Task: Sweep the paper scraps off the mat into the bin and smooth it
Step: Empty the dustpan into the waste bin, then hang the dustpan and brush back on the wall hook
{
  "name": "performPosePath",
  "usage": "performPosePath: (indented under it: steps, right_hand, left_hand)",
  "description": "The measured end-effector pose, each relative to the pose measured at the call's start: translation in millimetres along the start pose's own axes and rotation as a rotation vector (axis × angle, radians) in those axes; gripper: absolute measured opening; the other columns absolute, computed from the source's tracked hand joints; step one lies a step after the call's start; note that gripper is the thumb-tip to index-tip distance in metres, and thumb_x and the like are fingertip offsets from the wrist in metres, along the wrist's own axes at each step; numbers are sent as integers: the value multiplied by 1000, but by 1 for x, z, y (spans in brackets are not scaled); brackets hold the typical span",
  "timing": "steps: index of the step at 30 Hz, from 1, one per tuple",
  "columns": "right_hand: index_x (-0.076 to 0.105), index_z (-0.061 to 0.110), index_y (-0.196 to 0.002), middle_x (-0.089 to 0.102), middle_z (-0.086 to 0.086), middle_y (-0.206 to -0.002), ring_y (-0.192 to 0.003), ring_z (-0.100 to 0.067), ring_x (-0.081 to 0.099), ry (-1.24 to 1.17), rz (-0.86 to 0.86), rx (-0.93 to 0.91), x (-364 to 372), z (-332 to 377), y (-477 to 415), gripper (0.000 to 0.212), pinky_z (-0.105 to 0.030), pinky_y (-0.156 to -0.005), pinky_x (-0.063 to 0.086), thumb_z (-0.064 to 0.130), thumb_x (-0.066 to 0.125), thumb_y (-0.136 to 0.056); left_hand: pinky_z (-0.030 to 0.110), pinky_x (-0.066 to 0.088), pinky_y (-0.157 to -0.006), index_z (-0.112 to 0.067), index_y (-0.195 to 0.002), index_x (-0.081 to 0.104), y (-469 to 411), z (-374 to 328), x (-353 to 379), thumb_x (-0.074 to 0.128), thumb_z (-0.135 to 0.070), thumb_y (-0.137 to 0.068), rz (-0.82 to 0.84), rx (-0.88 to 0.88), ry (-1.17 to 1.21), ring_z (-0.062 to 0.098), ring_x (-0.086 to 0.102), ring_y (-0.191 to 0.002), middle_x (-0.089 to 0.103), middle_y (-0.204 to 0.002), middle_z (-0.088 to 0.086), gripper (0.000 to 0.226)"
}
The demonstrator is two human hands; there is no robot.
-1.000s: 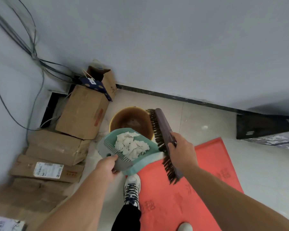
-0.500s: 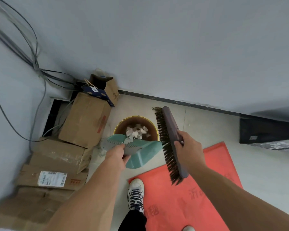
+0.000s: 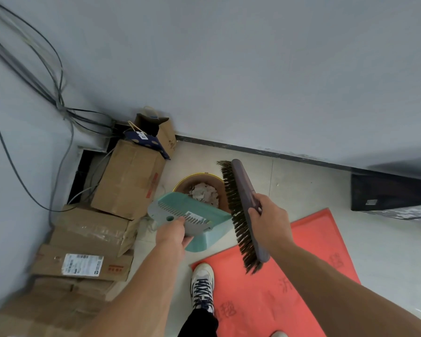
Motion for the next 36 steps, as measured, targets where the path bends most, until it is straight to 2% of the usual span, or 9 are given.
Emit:
performPosePath:
  steps: [2, 5, 9, 12, 14, 19, 25, 32, 36]
  right_hand:
    - [51, 21, -132, 56, 2, -95, -83, -18, 54, 0, -5, -2, -1, 0, 0, 35, -28, -72, 43, 20, 51, -98]
    - [51, 21, -132, 56, 2, -96, -84, -17, 54, -9, -3, 10, -1, -3, 1, 35, -28, -72, 43, 20, 51, -98]
    - [50, 24, -131, 57, 2, -94, -78, -16, 53, -31, 4, 30, -8, -3, 11, 33, -28, -68, 42, 21, 51, -97]
    - [51, 22, -129, 62, -4, -102, -84, -22, 54, -62, 13, 46, -21, 1, 20, 33, -29, -72, 40, 23, 53, -96]
    - [53, 20, -126, 63, -6, -102, -87, -24, 54, -78, -4, 49, -36, 5, 28, 31, -29, -73, 39, 25, 54, -95]
    - [58, 17, -118, 62, -2, -96, -84, -21, 54, -99, -58, 8, -94, 31, 52, 25, -27, -63, 38, 29, 54, -96]
    - [64, 20, -110, 65, -1, -101, -88, -19, 56, -65, -138, -130, -181, 73, 87, 26, -27, -71, 38, 38, 59, -92]
    - [61, 20, -104, 61, 2, -95, -83, -16, 53, 39, -201, -276, -278, 95, 130, 21, -25, -70, 38, 37, 58, -92]
    - [63, 21, -103, 64, 3, -98, -88, -15, 55, 88, -216, -414, -355, 109, 156, 17, -25, -76, 41, 33, 57, -92]
  left_hand:
    - [39, 57, -72, -8, -121, 51, 0, 0, 1, 59, -7, -94, 5, 8, -11, 28, 63, -96, 63, -109, 16, 29]
    - [45, 59, -79, -11, -105, 54, 5, -2, -2, 62, -9, -92, 7, 55, -91, 28, 65, -92, 66, -99, 12, 15]
    - [51, 57, -86, -18, -115, 55, 2, -9, -7, 64, -37, -79, 36, 253, -467, 32, 65, -99, 66, -117, 10, 42]
    - [50, 53, -93, -22, -119, 56, 42, -37, -1, 56, -35, -91, 55, 408, -758, 30, 63, -105, 65, -117, 3, 31]
    - [48, 50, -95, -21, -119, 56, 85, -59, 5, 52, -28, -97, 73, 494, -839, 28, 61, -106, 64, -114, 0, 24]
    - [41, 54, -84, -21, -108, 57, 161, -100, 11, 49, -26, -100, 104, 645, -993, 21, 63, -92, 65, -103, 0, 13]
    - [22, 50, -54, -27, -104, 52, 253, -134, 21, 50, -26, -100, 133, 792, -1063, 9, 66, -77, 64, -93, -5, 5]
    - [24, 41, -58, -24, -102, 53, 360, -161, 33, 44, -24, -102, 191, 975, -1181, 8, 59, -77, 61, -91, -6, 8]
    - [27, 50, -62, -23, -99, 54, 422, -182, 45, 43, -32, -101, 212, 1093, -1350, 14, 66, -75, 66, -88, 0, 15]
Point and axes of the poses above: each hand's wrist, its own y-axis away from the middle knuckle, its own x-axis out of the palm, z = x × y, the point moved 9 cm from there along -y, towards the middle knuckle
